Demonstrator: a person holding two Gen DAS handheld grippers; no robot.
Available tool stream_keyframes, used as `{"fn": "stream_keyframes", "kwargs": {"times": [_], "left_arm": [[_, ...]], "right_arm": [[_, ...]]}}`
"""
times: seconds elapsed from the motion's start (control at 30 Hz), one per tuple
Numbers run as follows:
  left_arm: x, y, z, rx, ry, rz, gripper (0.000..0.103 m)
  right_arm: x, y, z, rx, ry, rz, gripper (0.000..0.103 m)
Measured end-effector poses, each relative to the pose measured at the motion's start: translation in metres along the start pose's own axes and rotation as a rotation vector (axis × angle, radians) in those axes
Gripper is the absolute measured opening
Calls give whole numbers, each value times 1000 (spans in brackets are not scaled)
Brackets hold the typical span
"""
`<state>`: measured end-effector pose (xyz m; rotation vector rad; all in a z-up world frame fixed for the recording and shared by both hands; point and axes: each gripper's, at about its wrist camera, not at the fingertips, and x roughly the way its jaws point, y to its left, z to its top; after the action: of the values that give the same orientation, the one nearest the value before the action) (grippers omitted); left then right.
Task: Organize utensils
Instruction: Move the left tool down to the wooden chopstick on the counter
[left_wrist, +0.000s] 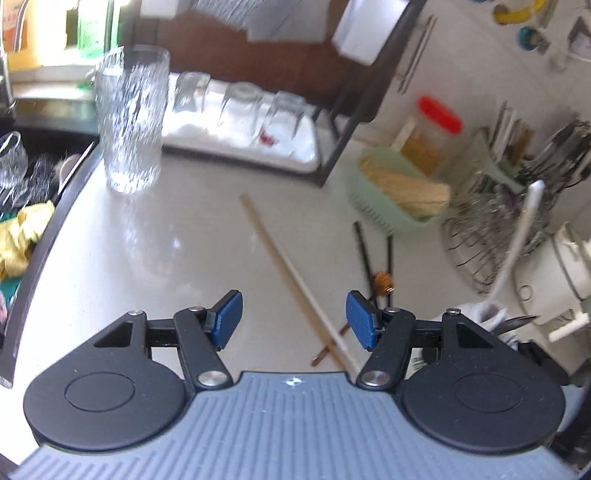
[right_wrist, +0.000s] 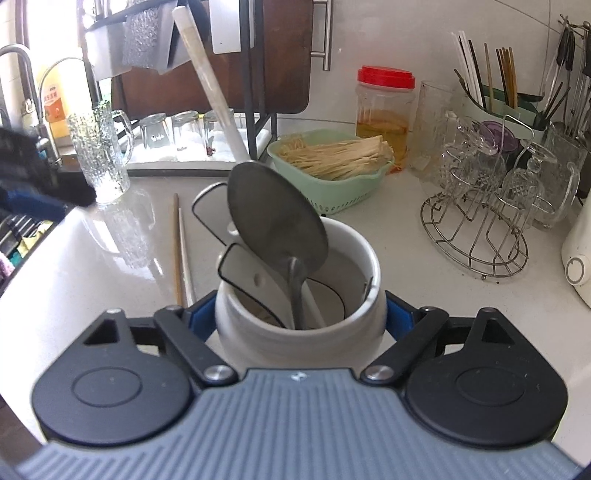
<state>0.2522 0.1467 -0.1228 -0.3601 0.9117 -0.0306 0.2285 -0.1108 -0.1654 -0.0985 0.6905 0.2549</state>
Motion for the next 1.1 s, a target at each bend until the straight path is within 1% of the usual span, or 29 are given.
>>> {"fn": "stream_keyframes", "kwargs": {"times": [0.1, 0.2, 0.27, 0.4, 0.5, 0.63, 0.67, 0.73, 0.9, 0.97, 1.1], "left_arm": [[16, 5, -3, -16, 22, -41, 67], [33, 7, -3, -36, 28, -16, 67], [44, 11, -1, -68, 35, 4, 67], [65, 20, 9, -154, 27, 11, 67], [81, 24, 20, -207, 17, 42, 65], [102, 28, 34, -242, 15, 66, 54], [107, 30, 38, -246, 17, 67, 49], [118, 29, 46, -246, 9, 86, 43], [137, 27, 65, -216, -29, 146, 34], [147, 26, 71, -202, -27, 168, 28], [160, 22, 80, -160, -41, 213, 24]], "right_arm": [[0, -1, 1, -1, 9, 4, 91], [0, -4, 3, -14, 22, 17, 91], [1, -7, 3, -27, 31, 27, 91], [2, -12, 6, -55, 46, 51, 91], [2, -13, 6, -75, 52, 65, 91], [3, -14, 8, -86, 59, 78, 91], [3, -14, 8, -87, 60, 79, 91], [3, -14, 8, -85, 58, 83, 91], [4, -15, 9, -83, 63, 86, 91], [4, -16, 9, -72, 67, 84, 91], [3, -14, 7, -71, 61, 77, 91]]}}
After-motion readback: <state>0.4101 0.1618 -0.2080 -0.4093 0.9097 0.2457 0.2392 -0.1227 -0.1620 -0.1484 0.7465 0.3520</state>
